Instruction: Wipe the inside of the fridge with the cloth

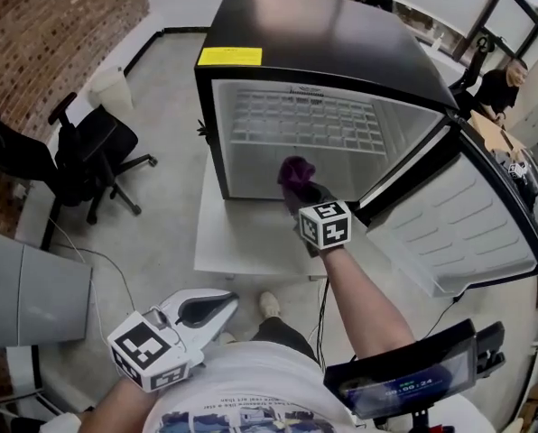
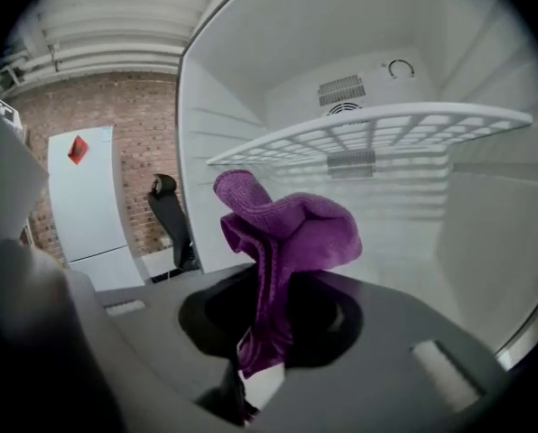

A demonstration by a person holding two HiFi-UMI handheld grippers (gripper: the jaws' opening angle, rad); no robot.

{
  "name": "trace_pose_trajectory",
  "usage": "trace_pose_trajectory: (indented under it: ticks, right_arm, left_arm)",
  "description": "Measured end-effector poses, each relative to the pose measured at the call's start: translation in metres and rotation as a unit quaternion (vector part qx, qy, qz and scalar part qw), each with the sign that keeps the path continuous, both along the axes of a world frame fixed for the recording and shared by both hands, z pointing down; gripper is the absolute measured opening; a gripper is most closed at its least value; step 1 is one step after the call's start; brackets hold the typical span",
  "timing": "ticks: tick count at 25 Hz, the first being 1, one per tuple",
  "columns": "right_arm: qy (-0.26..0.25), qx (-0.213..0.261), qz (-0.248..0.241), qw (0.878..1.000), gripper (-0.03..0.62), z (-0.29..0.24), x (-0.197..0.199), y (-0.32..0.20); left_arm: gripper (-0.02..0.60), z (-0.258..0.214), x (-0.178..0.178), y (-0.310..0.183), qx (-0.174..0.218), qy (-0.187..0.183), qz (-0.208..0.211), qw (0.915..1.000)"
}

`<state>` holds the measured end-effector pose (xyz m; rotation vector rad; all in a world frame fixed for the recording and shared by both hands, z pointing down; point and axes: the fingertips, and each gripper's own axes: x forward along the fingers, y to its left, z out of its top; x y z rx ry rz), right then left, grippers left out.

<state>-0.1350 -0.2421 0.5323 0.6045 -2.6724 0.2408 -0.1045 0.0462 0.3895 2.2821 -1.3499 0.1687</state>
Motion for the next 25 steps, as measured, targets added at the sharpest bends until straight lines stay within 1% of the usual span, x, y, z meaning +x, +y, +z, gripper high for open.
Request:
trace_pose_trajectory:
  ticks: [3, 6, 10, 15, 19, 22, 25]
  right_arm:
    - [0.022, 0.021, 0.051, 0.998, 0.067, -0.002, 0.025, -0.044]
    - [0.042, 0.042, 0.102, 0.993, 0.067, -0.005, 0.046, -0.086]
    - [0.063, 0.057, 0.150, 0.985, 0.067, -0.008, 0.060, -0.129]
    - [0.090, 0.064, 0.183, 0.977, 0.067, 0.002, 0.061, -0.155]
    - [0.109, 0.066, 0.199, 0.972, 0.067, 0.011, 0.056, -0.169]
    - [0.130, 0.068, 0.195, 0.970, 0.067, 0.017, 0.051, -0.179]
    - [0.137, 0.064, 0.184, 0.971, 0.067, 0.023, 0.043, -0.182]
  left_arm:
    - [0.005, -0.001, 0.000, -0.011, 0.003, -0.003, -0.002, 1.0000]
    - [0.005, -0.001, -0.001, -0.020, 0.001, -0.010, -0.007, 0.9999]
    - [0.005, -0.003, -0.004, -0.034, 0.000, -0.014, -0.022, 0.9997]
    - [0.005, 0.001, -0.004, -0.047, -0.006, -0.013, -0.038, 0.9992]
    - [0.005, 0.002, -0.008, -0.056, -0.009, -0.013, -0.051, 0.9985]
    - [0.005, 0.004, -0.013, -0.062, -0.013, -0.012, -0.057, 0.9982]
    - [0.005, 0.004, -0.017, -0.066, -0.016, -0.015, -0.062, 0.9979]
